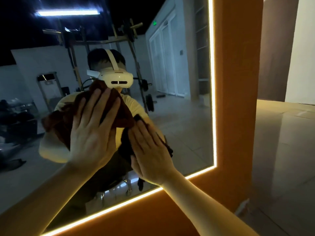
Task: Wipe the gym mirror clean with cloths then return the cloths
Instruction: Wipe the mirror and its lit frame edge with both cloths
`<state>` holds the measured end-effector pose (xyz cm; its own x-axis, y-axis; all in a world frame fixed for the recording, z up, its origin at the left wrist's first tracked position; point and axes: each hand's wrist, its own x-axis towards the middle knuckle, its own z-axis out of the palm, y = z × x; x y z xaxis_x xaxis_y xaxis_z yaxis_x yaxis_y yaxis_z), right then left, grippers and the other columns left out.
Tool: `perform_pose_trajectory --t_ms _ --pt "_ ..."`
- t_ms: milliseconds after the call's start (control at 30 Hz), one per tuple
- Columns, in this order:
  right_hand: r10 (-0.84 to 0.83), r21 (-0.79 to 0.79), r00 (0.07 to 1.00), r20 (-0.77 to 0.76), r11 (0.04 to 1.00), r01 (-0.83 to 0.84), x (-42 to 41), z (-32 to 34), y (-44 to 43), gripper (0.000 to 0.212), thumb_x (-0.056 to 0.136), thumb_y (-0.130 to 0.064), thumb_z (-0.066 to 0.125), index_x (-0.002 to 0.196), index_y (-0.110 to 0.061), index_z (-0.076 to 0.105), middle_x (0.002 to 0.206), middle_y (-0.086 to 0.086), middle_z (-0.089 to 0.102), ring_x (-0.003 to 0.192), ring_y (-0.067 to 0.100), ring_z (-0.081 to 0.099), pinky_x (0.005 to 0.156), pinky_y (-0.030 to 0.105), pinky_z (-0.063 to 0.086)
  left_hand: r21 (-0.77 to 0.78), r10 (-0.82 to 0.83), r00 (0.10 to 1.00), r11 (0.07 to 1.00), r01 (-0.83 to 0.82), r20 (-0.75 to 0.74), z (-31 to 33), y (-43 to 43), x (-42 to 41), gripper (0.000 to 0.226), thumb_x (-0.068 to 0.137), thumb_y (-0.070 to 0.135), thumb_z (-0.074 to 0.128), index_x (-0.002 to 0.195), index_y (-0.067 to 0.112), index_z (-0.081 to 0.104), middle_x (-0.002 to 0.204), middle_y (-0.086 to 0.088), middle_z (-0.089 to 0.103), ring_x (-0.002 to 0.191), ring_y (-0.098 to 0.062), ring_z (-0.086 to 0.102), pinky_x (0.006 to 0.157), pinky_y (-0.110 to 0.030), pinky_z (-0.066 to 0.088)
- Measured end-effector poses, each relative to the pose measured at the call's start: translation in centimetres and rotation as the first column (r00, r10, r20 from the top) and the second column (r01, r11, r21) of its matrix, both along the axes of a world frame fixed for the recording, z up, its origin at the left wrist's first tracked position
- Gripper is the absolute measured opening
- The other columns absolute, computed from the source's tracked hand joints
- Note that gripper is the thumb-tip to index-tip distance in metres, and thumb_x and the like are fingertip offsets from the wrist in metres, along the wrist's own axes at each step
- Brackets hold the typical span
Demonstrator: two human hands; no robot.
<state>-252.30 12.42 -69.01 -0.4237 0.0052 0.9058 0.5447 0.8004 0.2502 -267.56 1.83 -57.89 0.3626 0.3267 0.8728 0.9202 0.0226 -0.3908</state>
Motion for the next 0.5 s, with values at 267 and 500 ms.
perform_pose_trajectory --t_ms 267,500 --pt "-0.411 -0.412 0.845 -0.343 0.874 0.258 11.7 2.4 5.4 0.063 0.109 -0.03 0.03 0.162 0.002 0.02 0.171 0.021 0.015 0.161 0.035 0.008 0.13 0.054 0.016 -0.229 -0.012 0.999 0.973 0.003 -0.037 -3.7 -1.7 -0.3 0.073 0.1 0.046 0.044 0.162 0.009 0.034 0.175 -0.012 0.016 0.162 -0.032 0.013 0.131 -0.049 0.007" --pt "-0.075 -0.176 0.94 -0.332 0.984 0.016 -0.8 2.2 -0.6 0.067 0.109 -0.031 0.032 0.164 0.0 0.011 0.174 0.019 0.004 0.161 0.035 0.007 0.131 0.048 0.007 -0.025 0.144 0.987 0.99 -0.142 0.076 -7.7 -3.6 -2.4 0.066 0.099 0.021 0.053 0.162 0.013 0.034 0.173 -0.014 0.021 0.161 -0.034 0.015 0.13 -0.053 0.011"
